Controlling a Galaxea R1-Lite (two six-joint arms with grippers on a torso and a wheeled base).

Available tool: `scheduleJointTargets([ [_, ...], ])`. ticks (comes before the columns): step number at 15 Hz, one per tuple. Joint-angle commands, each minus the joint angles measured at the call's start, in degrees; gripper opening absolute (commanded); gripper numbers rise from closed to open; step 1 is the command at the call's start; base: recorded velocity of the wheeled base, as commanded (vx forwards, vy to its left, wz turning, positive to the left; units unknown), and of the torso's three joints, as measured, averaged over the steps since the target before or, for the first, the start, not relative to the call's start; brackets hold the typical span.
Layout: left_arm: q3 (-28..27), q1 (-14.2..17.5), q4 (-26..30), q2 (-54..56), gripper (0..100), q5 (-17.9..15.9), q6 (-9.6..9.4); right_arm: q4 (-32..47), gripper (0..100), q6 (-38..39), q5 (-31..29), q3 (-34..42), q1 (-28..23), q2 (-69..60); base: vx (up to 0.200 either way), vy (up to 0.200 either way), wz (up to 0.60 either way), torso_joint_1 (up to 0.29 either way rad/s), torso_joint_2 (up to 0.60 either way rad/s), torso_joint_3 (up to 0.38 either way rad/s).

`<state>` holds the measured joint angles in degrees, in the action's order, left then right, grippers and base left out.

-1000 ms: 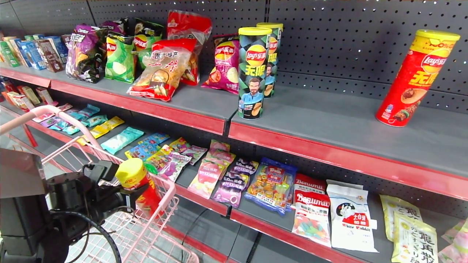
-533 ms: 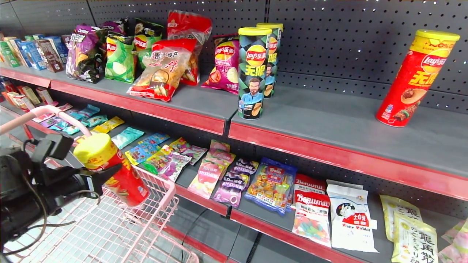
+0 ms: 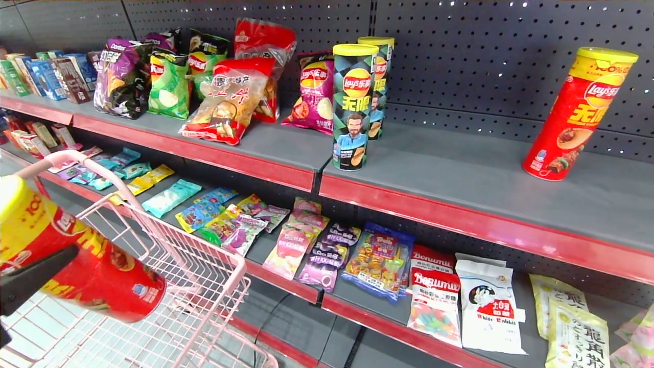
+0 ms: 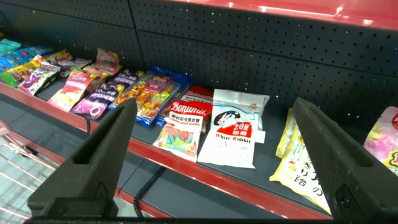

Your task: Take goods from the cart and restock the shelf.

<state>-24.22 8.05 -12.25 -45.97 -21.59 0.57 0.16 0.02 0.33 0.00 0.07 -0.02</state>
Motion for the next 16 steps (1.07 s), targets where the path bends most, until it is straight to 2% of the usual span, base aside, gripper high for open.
scheduleJointTargets([
  [1,2.1,0.1,0.9,9.8,0,0.1,-0.84,0.0,100,0.0,0.0,0.0,0.0,0.0,0.0,0.0,0.0,0.144,-0.41,-0.251],
  [3,2.9,0.0,1.5,12.0,0,0.1,-2.42,0.0,100,0.1,0.0,0.0,0.0,0.0,0.0,0.0,0.0,0.176,-0.51,-0.315],
  [5,2.9,0.0,4.0,14.1,0,0.1,-2.59,0.0,100,0.1,0.0,0.0,0.0,0.0,0.0,0.0,0.0,0.212,-0.56,-0.347],
  [8,3.0,0.0,8.4,18.6,0,0.1,-4.0,0.0,100,0.1,0.0,0.0,0.0,0.0,0.0,0.0,0.0,0.238,-0.59,-0.356],
  [12,3.0,0.1,12.5,23.3,0,0.1,-4.35,0.0,100,0.1,0.0,0.0,0.0,0.0,0.0,0.0,0.0,0.178,-0.43,-0.256],
  [13,2.9,0.3,14.1,24.7,0,0.2,-5.67,0.0,100,-0.2,0.1,0.0,0.0,0.0,0.0,0.0,-0.6,0.163,-0.39,-0.237],
  [16,2.9,-0.1,16.8,26.6,0,0.6,-7.87,0.0,100,0.0,-0.1,0.0,0.0,0.0,0.0,0.0,-0.6,0.165,-0.38,-0.211],
])
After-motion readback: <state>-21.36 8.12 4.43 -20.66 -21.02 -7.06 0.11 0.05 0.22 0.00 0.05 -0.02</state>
